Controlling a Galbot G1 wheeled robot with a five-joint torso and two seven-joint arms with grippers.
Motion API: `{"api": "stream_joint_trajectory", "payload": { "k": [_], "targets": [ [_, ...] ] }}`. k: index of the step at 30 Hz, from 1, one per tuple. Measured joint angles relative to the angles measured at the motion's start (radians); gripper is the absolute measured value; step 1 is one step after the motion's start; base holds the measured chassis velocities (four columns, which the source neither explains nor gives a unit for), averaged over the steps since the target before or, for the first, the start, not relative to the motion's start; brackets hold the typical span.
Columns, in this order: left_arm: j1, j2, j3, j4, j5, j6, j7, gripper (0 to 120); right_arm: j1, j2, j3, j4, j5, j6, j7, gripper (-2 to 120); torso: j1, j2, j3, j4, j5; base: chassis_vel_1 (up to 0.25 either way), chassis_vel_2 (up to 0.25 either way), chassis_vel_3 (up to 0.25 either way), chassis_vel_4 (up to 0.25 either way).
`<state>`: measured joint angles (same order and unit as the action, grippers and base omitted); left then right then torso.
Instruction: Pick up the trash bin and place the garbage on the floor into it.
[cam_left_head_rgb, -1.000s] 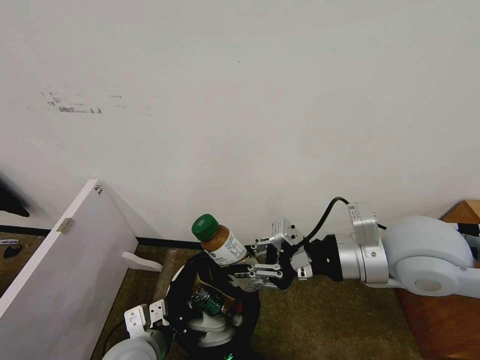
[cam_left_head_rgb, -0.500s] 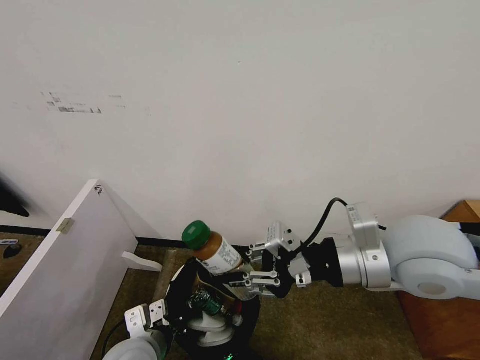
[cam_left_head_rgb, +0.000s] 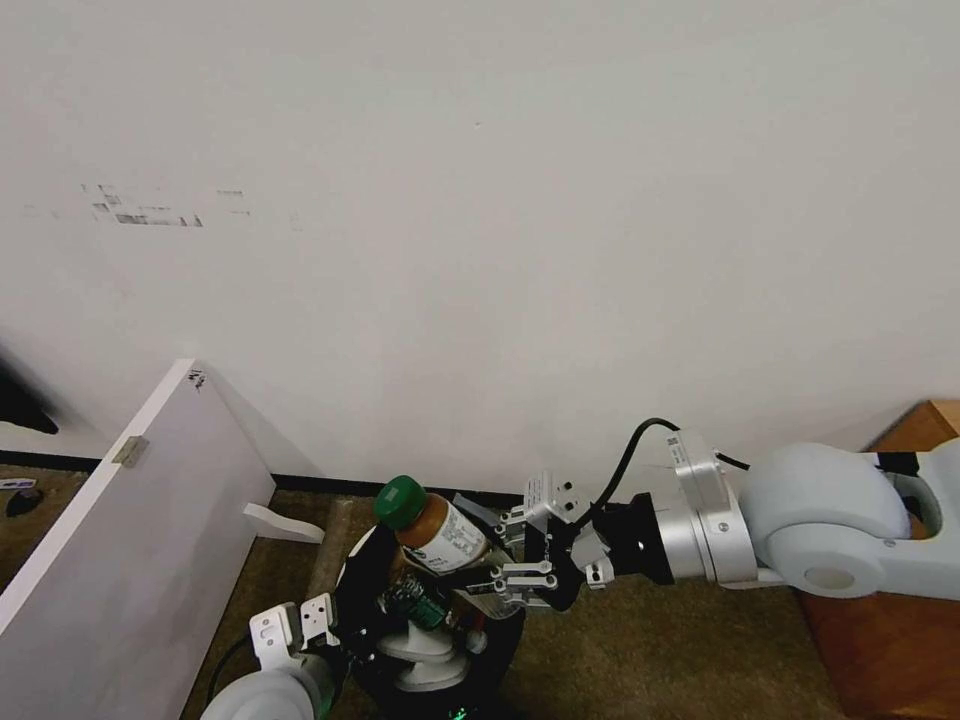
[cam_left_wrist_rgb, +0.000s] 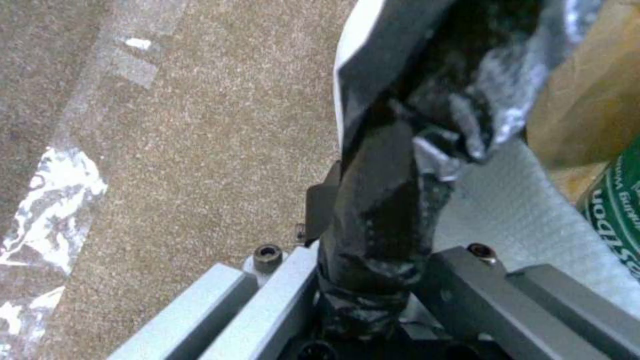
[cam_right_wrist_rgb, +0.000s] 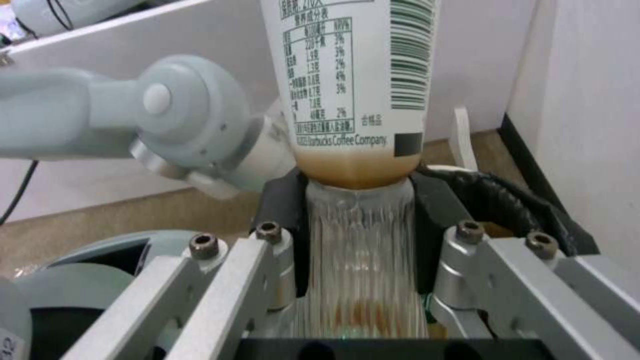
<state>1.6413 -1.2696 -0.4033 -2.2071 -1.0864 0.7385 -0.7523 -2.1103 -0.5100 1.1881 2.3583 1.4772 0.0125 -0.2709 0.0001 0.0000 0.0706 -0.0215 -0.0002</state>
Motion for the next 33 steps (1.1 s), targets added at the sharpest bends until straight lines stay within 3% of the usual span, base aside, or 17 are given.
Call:
{"api": "stream_joint_trajectory", "payload": {
  "k": [14,33],
  "targets": [
    [0.001,0.005,-0.007,-0.034,-0.033,-0.001,-0.018,0,-0.042,-0.051,0.02,-0.036,-0.006,0.012,0.001,25,0.0,0.0,0.0,0.0001,0.0002,0.0,0.0,0.0,0.0],
    [0.001,-0.004,-0.007,-0.038,-0.031,-0.002,-0.019,0,-0.041,-0.055,0.026,-0.032,-0.008,0.023,0.005,25,0.0,0.0,0.0,0.0001,0.0001,0.0,0.0,0.0,0.0]
  ]
}}
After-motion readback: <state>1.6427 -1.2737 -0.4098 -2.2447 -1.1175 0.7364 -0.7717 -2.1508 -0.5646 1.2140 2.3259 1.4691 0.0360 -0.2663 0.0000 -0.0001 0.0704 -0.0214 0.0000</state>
